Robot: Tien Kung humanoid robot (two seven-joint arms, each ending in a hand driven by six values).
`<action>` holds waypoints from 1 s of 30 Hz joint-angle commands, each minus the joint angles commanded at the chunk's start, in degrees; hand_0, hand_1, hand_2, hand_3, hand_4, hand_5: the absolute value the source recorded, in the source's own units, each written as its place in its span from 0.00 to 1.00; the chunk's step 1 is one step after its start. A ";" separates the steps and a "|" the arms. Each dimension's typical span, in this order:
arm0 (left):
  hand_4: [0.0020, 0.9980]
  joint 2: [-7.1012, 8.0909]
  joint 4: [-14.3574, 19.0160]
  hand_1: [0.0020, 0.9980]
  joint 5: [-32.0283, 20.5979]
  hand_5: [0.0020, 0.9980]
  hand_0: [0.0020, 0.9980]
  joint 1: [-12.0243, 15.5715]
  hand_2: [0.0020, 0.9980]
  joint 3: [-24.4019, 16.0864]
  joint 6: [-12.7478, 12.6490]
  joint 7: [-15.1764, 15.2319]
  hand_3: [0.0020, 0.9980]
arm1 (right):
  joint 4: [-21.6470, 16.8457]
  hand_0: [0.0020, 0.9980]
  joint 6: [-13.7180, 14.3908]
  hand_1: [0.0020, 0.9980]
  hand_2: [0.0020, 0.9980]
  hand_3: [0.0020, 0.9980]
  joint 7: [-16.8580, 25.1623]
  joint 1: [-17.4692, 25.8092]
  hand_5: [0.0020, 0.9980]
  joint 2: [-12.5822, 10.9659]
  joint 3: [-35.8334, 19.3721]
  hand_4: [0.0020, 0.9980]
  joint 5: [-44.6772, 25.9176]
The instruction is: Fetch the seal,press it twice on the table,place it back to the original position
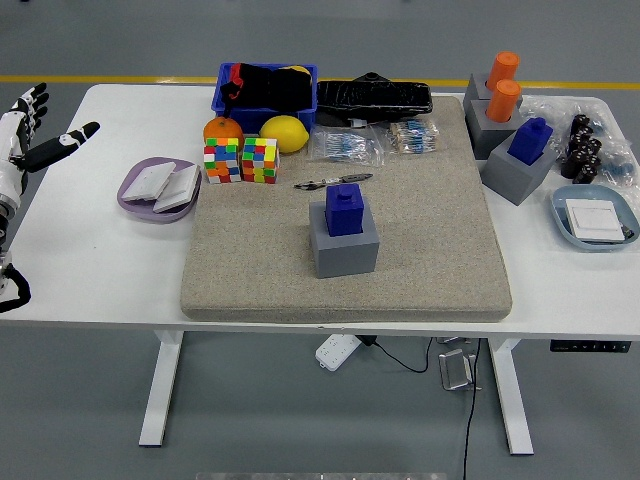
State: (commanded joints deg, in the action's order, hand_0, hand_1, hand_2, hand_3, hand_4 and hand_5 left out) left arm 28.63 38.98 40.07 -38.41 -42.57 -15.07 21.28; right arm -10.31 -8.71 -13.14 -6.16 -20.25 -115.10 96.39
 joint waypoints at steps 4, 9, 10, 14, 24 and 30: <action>0.98 0.07 0.13 0.99 0.06 0.33 0.97 -0.06 0.99 0.33 -0.04 0.06 1.00 | 0.00 0.79 0.02 0.73 0.73 0.68 -0.11 -0.03 0.51 -0.07 0.05 0.83 0.14; 0.97 -0.14 0.11 0.99 0.10 0.32 0.97 -0.30 0.99 0.67 -0.11 0.05 1.00 | 0.00 0.79 0.04 0.73 0.73 0.68 -0.03 0.40 0.52 -0.14 -0.51 0.83 0.75; 0.97 -0.21 0.13 0.99 0.08 0.32 0.97 -0.33 0.99 0.68 -0.13 0.06 1.00 | 0.00 0.79 0.04 0.73 0.73 0.68 -0.02 0.51 0.52 -0.16 -0.64 0.83 0.88; 0.97 -0.45 0.30 0.99 0.14 0.32 0.97 -0.35 0.99 0.80 -0.13 0.00 1.00 | 0.00 0.79 -0.14 0.73 0.73 0.68 0.09 0.85 0.52 -0.30 0.66 0.83 -0.12; 0.97 -0.14 0.79 0.99 0.59 0.31 0.97 -0.43 0.99 0.10 -0.19 -0.01 1.00 | 0.00 0.79 -0.13 0.73 0.73 0.68 0.30 0.71 0.51 -0.58 0.89 0.83 -0.77; 0.97 -0.02 0.96 0.99 0.70 0.31 0.97 -0.42 0.99 -0.02 -0.20 -0.08 1.00 | 0.00 0.79 -0.16 0.73 0.73 0.68 0.23 0.49 0.51 -0.45 0.94 0.83 -0.87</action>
State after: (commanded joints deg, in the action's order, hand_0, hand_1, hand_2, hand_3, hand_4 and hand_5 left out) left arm 28.61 39.94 40.77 -38.83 -42.59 -15.27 21.20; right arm -10.31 -8.87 -12.91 -5.67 -20.70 -114.16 95.52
